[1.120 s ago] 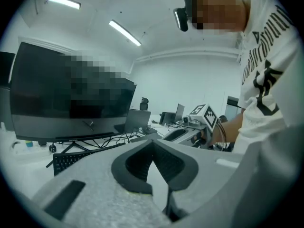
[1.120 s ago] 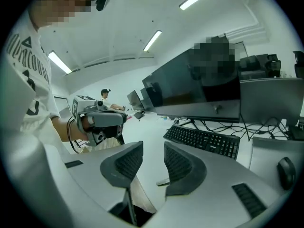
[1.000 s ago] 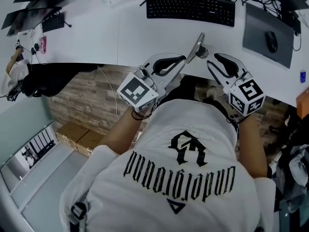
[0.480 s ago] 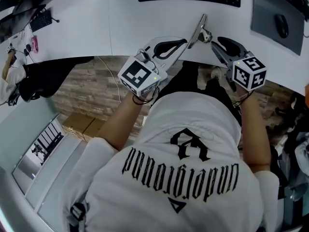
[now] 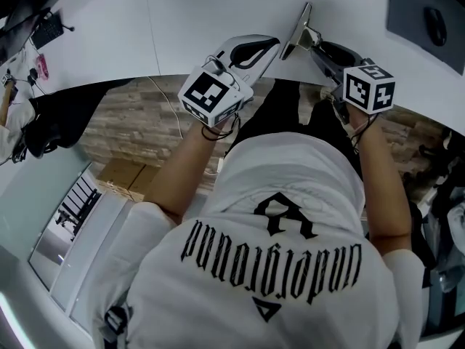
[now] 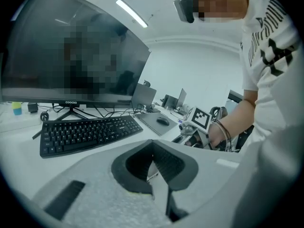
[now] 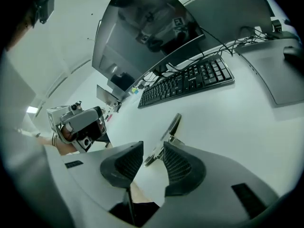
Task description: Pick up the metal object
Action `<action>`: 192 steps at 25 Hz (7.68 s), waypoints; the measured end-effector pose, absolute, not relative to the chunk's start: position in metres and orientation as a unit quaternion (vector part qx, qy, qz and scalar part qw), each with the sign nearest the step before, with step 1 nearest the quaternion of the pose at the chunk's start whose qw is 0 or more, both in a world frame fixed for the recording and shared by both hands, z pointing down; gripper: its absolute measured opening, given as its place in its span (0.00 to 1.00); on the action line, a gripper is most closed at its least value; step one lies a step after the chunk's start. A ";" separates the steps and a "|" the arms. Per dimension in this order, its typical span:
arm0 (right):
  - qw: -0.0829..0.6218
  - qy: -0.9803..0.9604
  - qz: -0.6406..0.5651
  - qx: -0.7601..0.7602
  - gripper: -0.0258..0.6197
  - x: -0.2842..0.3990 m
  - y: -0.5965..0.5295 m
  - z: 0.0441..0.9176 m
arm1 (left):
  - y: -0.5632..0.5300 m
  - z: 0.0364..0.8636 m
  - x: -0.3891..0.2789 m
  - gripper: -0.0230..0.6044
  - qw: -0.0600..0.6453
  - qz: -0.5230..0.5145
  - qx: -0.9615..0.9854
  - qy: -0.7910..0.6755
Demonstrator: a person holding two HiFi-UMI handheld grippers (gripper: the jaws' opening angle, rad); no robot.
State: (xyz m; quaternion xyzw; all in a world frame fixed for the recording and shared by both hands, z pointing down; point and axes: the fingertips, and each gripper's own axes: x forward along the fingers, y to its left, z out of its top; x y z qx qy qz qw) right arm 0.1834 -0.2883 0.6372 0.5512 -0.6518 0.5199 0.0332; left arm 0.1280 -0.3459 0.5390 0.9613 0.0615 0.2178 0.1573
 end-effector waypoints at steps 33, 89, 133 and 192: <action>-0.094 -0.593 0.620 0.506 0.07 0.177 -0.302 0.665 | -0.336 0.581 0.114 0.06 0.220 0.237 0.946 0.033; -0.110 -0.856 0.152 0.482 0.07 0.196 -0.164 0.259 | -0.212 0.291 0.103 0.06 0.008 0.046 0.993 -0.108; -0.112 -0.859 0.117 0.485 0.07 0.098 0.004 0.217 | -0.048 0.250 -0.049 0.06 0.006 0.041 0.988 -0.146; -0.106 -0.835 0.082 0.534 0.07 -0.066 0.145 0.222 | 0.069 0.232 -0.197 0.06 0.014 0.001 0.997 -0.075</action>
